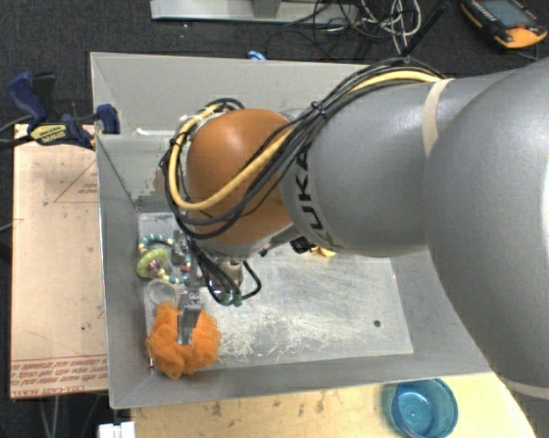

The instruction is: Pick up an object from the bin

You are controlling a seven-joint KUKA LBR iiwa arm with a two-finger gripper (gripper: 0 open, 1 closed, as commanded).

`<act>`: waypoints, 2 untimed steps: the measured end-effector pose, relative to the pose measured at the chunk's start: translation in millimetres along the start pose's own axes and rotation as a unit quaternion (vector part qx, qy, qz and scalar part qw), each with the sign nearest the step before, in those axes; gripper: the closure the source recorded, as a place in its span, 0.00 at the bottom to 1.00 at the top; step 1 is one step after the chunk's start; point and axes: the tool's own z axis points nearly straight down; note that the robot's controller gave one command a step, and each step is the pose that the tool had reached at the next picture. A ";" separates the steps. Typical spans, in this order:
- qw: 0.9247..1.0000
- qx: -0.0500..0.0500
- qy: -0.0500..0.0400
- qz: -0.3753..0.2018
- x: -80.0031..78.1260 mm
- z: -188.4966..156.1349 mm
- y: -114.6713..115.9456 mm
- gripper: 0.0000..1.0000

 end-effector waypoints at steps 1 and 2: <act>1.000 -0.001 -0.004 0.002 -2.1 -4.6 -1.2 0.00; 0.981 -0.003 -0.005 -0.192 23.6 95.5 14.9 1.00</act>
Offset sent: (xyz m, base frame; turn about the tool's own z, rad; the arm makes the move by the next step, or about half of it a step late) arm -0.0255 0.0108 -0.0995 -0.3887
